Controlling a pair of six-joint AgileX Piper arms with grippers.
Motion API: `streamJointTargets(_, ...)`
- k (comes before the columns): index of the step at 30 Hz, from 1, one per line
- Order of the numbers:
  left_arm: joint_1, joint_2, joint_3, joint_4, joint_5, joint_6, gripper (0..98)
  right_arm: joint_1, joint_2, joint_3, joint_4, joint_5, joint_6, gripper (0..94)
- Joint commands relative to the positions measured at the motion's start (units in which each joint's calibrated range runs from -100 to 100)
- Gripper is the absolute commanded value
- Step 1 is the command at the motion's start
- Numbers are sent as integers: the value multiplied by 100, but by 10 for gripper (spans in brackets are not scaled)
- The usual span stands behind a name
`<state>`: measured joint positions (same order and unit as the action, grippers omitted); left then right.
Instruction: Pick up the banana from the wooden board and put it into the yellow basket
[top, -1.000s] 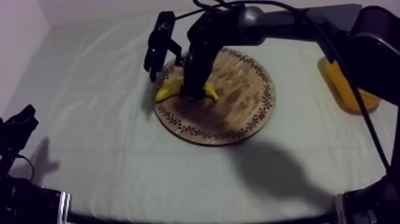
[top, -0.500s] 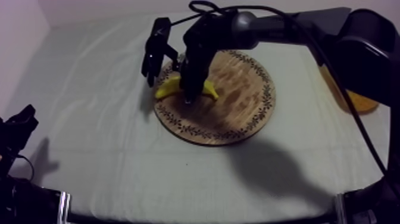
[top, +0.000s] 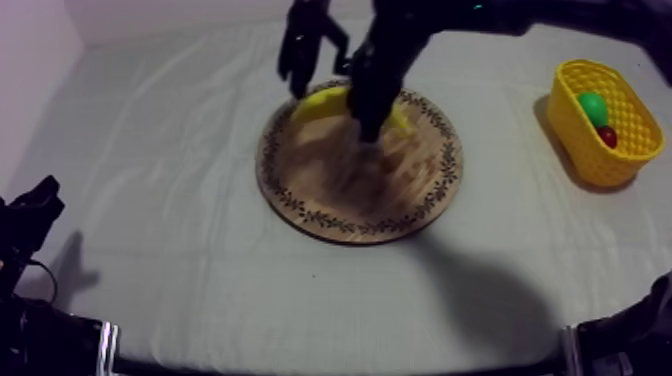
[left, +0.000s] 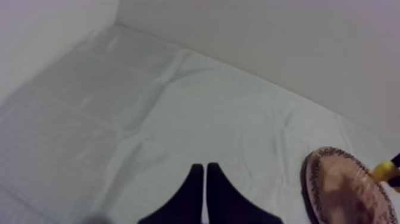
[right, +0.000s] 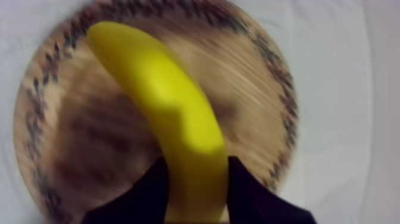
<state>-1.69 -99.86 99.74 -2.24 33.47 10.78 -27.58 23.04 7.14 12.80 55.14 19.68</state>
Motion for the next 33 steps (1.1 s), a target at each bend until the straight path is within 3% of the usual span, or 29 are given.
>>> streamJointTargets(1, -1, 3, 4, 2, 0, -1, 1, 193, -790, 708, 114, -33, 31, 290)
streamJointTargets(6, -1, 3, 4, 2, 0, -1, 1, 733, -1634, 1309, 165, 24, 136, 292)
streamJointTargets(13, -1, 3, 4, 2, 0, -1, 1, 1670, -2231, 1316, -89, 460, 197, 296)
streamJointTargets(17, -1, 3, 4, 2, 0, -1, 1, 2126, -2341, 1403, -17, 457, 87, 304)
streamJointTargets(27, -1, 3, 4, 2, 0, -1, 1, 3272, -2581, 1686, 36, 81, 238, 315)
streamJointTargets(33, -1, 3, 4, 2, 0, -1, 1, 3929, -2606, 1991, -155, -324, 451, 321)
